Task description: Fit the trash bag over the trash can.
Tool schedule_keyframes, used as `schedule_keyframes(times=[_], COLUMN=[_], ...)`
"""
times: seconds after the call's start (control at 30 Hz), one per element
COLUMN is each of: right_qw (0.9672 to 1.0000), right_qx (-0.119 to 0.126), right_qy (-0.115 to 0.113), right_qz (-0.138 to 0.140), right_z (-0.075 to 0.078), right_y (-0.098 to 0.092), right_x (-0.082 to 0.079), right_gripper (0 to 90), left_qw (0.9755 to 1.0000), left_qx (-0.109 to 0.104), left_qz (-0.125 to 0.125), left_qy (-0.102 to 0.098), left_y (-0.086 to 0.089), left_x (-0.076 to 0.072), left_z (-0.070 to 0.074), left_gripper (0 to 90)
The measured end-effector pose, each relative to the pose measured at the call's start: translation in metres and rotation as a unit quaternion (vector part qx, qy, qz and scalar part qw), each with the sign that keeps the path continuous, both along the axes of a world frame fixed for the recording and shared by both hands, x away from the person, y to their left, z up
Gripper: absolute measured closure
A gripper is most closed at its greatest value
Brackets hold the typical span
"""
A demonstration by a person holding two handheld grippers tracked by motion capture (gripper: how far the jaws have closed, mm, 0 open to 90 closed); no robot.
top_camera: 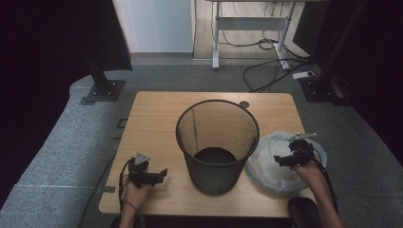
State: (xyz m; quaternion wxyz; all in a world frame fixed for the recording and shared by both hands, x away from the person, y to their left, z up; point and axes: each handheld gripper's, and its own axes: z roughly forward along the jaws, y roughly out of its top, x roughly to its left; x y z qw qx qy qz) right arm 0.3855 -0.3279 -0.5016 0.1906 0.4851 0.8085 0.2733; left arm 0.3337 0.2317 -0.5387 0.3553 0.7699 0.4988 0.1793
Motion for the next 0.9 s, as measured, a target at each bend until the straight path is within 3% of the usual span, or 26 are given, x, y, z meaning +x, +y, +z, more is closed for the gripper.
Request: schedule_keyframes(times=[0.13,0.33,0.4,0.57,0.6,0.63,0.7,0.9], right_qw=[0.9994,0.9978,0.9982,0.9979,0.9980,0.9982,0.9984,0.9989], right_qx=[-0.014,-0.039,-0.024,-0.009,-0.008,-0.007,-0.003,0.000], right_qy=[0.025,0.045,0.048,0.060,0.060,0.057,0.050,0.044], right_qz=[0.017,0.028,0.027,0.022,0.018,0.017,0.026,0.018], right_z=[-0.018,-0.037,-0.039,-0.039,-0.038,-0.036,-0.030,-0.028], right_y=[0.004,0.010,0.010,0.008,0.008,0.007,0.003,-0.004], right_x=[0.006,0.012,0.013,0.011,0.011,0.009,0.005,-0.004], right_gripper=[0.0,0.0,0.0,1.2,5.2,15.1,44.1,76.8], left_qw=[0.9994,0.9987,0.9982,0.9983,0.9983,0.9983,0.9983,0.9984], left_qx=[0.029,0.049,0.060,0.058,0.058,0.058,0.058,0.057], left_qz=[0.000,-0.001,-0.003,-0.002,-0.002,-0.002,-0.002,-0.004], left_qy=[0.017,0.012,0.010,0.007,0.007,0.006,0.006,0.004], left_y=[-0.001,-0.003,-0.006,-0.006,-0.005,-0.005,-0.005,-0.005], left_x=[0.001,0.001,0.000,0.000,0.000,0.000,0.000,0.000], left_z=[-0.006,-0.008,-0.009,-0.009,-0.009,-0.009,-0.009,-0.010], left_gripper=[0.0,0.0,0.0,0.0,0.0,0.0,0.0,0.0])
